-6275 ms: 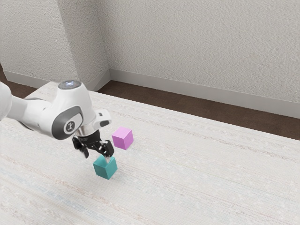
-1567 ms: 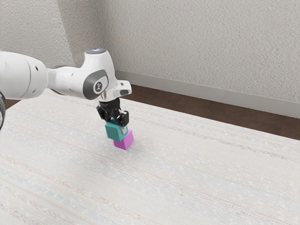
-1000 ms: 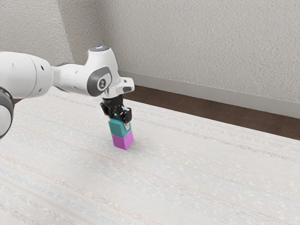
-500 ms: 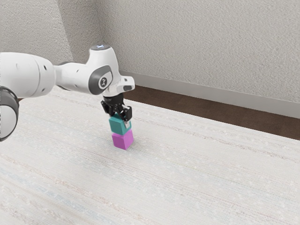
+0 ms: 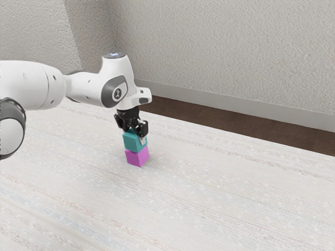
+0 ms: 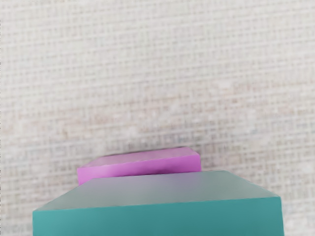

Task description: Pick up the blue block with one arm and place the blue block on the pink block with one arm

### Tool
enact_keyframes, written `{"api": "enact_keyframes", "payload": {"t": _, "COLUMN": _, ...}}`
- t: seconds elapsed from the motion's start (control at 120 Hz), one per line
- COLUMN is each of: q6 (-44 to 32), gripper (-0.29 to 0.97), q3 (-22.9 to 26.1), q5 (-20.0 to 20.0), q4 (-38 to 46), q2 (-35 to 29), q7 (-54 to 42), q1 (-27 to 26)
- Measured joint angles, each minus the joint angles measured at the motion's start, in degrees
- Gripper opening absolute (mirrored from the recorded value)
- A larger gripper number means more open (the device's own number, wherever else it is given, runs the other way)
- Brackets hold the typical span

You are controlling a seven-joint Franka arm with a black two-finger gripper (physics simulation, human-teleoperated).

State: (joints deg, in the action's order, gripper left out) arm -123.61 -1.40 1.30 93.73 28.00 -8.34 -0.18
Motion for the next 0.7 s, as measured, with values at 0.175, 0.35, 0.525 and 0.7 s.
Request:
{"api": "enact_keyframes", "payload": {"t": 0.175, "q6": -0.4, "gripper": 0.35, "q3": 0.0, "q5": -0.3, "q4": -0.7, "q2": 0.9, "q7": -0.4, "q1": -0.1}}
{"api": "enact_keyframes", "payload": {"t": 0.35, "q6": -0.5, "gripper": 0.40, "q3": 0.0, "q5": -0.1, "q4": -0.8, "q2": 1.3, "q7": -0.8, "q1": -0.1}}
{"api": "enact_keyframes", "payload": {"t": 0.525, "q6": -0.5, "gripper": 0.55, "q3": 0.0, "q5": 0.4, "q4": -0.8, "q2": 1.3, "q7": -1.6, "q1": -0.1}}
{"api": "enact_keyframes", "payload": {"t": 0.7, "q6": -0.3, "gripper": 0.62, "q3": 0.0, "q5": 0.5, "q4": -0.9, "q2": 1.2, "q7": -2.1, "q1": -0.1}}
